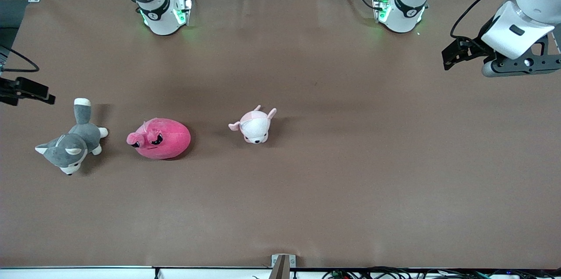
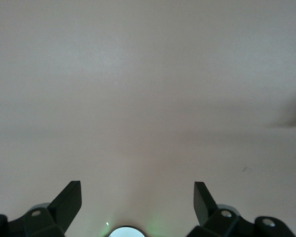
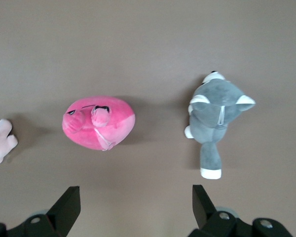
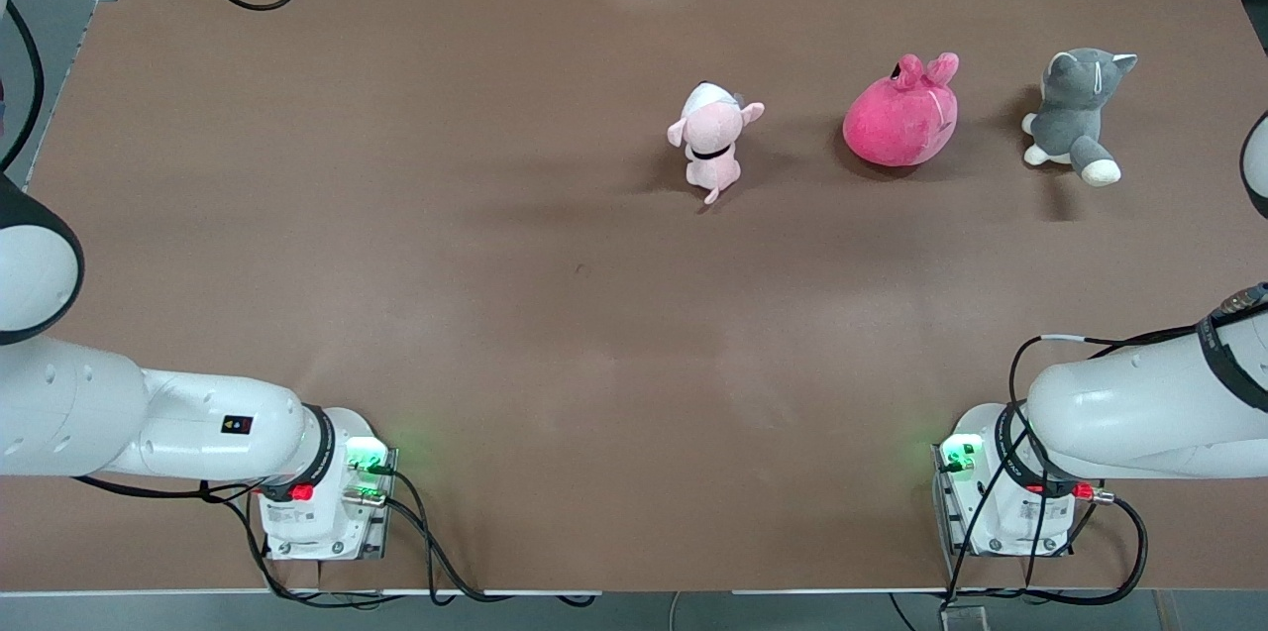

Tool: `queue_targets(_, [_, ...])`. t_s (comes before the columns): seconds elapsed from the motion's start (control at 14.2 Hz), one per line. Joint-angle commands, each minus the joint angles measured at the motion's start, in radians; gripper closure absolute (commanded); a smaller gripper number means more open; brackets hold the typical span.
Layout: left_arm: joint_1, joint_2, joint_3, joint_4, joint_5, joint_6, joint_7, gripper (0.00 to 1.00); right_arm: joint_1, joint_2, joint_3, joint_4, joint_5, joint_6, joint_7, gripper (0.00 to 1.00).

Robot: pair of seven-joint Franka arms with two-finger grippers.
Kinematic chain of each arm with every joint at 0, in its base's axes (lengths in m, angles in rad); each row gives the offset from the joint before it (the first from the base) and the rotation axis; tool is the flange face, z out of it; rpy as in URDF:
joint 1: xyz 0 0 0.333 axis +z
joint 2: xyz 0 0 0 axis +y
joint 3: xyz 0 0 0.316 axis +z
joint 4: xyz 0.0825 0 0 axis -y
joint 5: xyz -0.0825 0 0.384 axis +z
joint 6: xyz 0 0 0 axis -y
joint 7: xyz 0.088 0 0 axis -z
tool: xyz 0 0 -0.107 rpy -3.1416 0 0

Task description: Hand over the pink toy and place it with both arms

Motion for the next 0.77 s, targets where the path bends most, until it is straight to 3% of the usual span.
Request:
queue_targets(0.0, [0.000,0.009,0.002,0.025,-0.020,0.000,0.015,0.00,0.001,-0.021,0.004,-0.002,-0.032,0.025,0.056,0.00])
queue_targets(0.35, [-0.001,0.006,-0.001,0.030,-0.022,-0.003,0.014,0.00,0.001,-0.036,0.004,-0.005,-0.028,0.075,0.058,0.00])
queue_targets(0.7, [0.006,0.003,-0.001,0.028,-0.022,-0.010,0.015,0.00,0.036,-0.091,-0.019,-0.074,-0.029,0.131,0.058,0.00])
